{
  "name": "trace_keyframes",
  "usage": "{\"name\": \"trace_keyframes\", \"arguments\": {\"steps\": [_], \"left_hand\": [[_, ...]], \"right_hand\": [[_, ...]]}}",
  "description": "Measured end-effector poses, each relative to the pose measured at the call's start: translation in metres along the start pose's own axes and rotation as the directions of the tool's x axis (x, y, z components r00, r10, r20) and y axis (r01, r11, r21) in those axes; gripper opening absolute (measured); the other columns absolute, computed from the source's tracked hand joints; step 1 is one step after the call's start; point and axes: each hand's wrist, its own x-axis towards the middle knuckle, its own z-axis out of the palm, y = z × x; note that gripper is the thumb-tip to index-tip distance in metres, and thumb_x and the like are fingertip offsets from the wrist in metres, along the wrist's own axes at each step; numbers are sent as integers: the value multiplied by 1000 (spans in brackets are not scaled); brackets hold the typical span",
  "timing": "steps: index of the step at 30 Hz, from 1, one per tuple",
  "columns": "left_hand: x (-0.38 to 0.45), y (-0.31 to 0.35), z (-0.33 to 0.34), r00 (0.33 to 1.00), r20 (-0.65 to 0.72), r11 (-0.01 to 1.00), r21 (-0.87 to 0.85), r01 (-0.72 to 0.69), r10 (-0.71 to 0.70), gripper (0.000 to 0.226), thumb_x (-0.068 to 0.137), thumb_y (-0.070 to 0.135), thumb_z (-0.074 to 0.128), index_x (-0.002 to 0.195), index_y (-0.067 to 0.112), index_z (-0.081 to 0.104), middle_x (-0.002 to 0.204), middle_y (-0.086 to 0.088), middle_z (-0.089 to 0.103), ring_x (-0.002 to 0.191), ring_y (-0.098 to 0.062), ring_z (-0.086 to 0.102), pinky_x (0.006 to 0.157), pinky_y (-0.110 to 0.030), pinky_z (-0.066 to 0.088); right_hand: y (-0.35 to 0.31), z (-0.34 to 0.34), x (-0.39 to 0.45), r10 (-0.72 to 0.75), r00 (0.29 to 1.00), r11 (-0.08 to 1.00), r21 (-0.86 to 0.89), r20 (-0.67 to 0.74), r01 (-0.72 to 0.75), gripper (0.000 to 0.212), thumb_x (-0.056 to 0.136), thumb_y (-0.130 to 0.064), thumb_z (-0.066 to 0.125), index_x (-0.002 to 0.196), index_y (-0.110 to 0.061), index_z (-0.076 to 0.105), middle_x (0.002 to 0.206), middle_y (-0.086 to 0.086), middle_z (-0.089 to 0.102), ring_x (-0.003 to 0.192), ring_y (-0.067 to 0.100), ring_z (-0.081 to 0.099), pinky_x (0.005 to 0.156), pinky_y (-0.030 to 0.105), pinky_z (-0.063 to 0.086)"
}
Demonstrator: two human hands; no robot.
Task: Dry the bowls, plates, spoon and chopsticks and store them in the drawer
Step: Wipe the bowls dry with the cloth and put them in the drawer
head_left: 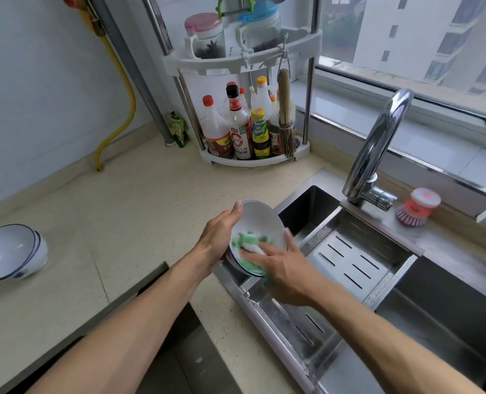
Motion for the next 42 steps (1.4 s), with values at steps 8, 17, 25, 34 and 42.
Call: {"name": "trace_keyframes", "arguments": {"steps": [8,17,25,34,42], "left_hand": [[-1,1,11,985,-144,996,31,-88,91,59,79,81,44,106,35,69,102,-1,72,95,-24,70,87,-48,58],[-17,12,10,995,-48,978,-195,76,-87,34,69,34,64,98,16,60,91,-9,65,79,-21,63,65,-29,48],[-17,3,16,939,-305,956,-189,-225,161,5,69,33,62,64,30,62,71,4,64,72,-24,63,64,-36,49],[-18,12,7,941,-315,971,-153,-182,127,6,59,25,54,57,21,50,59,5,52,62,-21,52,56,-29,38],[-13,13,4,931,-347,983,-94,-157,115,10,60,30,55,54,23,52,63,4,56,65,-21,55,58,-30,40]], "right_hand": [[-26,-9,0,36,997,931,365,-63,-10,65,90,-17,46,152,-33,35,153,4,40,148,23,25,122,54,-11],[6,11,10,-45,898,989,-145,-437,-21,18,71,-17,85,84,-18,71,73,1,61,67,24,66,102,59,47],[-19,7,5,81,944,995,83,-320,-58,62,82,-33,32,137,-24,57,125,5,61,116,27,59,117,52,26],[-29,-19,7,-5,995,987,158,-104,21,69,95,-7,43,154,-38,27,149,4,41,142,24,34,118,56,-17],[-37,-17,15,80,996,952,300,-46,-62,65,94,-5,47,151,-33,36,142,5,41,139,27,32,120,55,-12]]}}
